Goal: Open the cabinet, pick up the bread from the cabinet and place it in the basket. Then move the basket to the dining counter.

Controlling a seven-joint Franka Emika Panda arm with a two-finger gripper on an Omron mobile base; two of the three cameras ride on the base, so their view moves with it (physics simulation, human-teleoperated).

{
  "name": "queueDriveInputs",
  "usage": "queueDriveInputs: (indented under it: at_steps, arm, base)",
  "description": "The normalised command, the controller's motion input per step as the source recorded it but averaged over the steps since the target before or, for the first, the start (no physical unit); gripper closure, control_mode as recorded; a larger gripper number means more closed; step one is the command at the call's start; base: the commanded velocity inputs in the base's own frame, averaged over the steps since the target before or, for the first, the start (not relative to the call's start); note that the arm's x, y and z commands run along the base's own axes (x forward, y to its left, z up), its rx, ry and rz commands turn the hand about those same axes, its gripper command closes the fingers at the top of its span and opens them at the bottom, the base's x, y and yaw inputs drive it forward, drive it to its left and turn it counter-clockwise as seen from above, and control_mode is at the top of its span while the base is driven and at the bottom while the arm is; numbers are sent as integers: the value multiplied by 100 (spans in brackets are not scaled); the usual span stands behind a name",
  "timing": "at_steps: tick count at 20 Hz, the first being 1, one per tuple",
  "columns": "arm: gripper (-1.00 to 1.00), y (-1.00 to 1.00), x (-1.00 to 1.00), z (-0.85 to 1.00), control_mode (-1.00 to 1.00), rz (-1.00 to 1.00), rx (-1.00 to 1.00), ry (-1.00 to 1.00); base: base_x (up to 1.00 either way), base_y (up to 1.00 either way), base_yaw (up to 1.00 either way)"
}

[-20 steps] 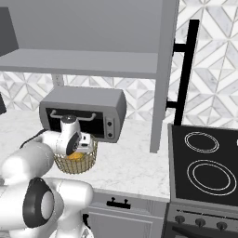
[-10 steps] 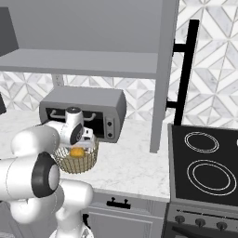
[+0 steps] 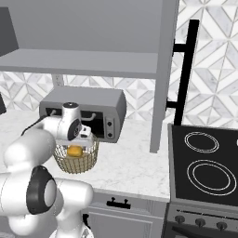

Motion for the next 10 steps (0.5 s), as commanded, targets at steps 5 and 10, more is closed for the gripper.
queueDriveInputs:
  at_steps: [5,10]
  arm:
    - [-100,0,-37,9,-100,-6,0,0]
    - [-100,7,6,-9,-100,0,-3,12]
  base:
    - [0,0,0]
    - [0,0,0]
